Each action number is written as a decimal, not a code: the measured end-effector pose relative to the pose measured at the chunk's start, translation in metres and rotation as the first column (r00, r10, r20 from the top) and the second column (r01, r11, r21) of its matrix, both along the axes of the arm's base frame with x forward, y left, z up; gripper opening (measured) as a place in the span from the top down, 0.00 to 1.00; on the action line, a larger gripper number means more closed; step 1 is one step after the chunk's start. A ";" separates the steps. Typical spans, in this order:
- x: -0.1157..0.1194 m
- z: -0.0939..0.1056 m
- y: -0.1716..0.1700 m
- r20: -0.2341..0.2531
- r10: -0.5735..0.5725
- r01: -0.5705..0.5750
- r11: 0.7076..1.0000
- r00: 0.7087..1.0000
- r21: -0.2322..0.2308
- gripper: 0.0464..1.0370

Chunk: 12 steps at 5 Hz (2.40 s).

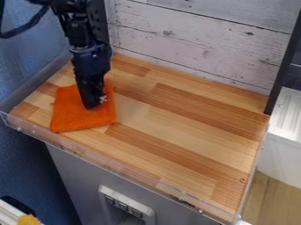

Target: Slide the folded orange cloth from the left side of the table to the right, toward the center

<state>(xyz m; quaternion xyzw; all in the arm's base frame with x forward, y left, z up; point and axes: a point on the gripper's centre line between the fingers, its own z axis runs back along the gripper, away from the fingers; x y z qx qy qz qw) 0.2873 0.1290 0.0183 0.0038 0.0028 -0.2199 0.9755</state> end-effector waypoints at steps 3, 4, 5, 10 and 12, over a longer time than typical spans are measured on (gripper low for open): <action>0.022 -0.007 -0.030 0.023 0.107 -0.107 0.994 0.994 0.005 0.98; 0.033 -0.008 -0.050 0.016 0.174 -0.174 0.985 0.985 -0.002 0.98; 0.041 -0.008 -0.066 0.020 0.248 -0.248 0.969 0.969 -0.003 0.98; 0.057 -0.009 -0.118 0.017 0.429 -0.429 0.903 0.903 -0.001 0.96; 0.047 0.001 -0.133 -0.054 0.433 -0.432 0.902 0.900 0.016 0.54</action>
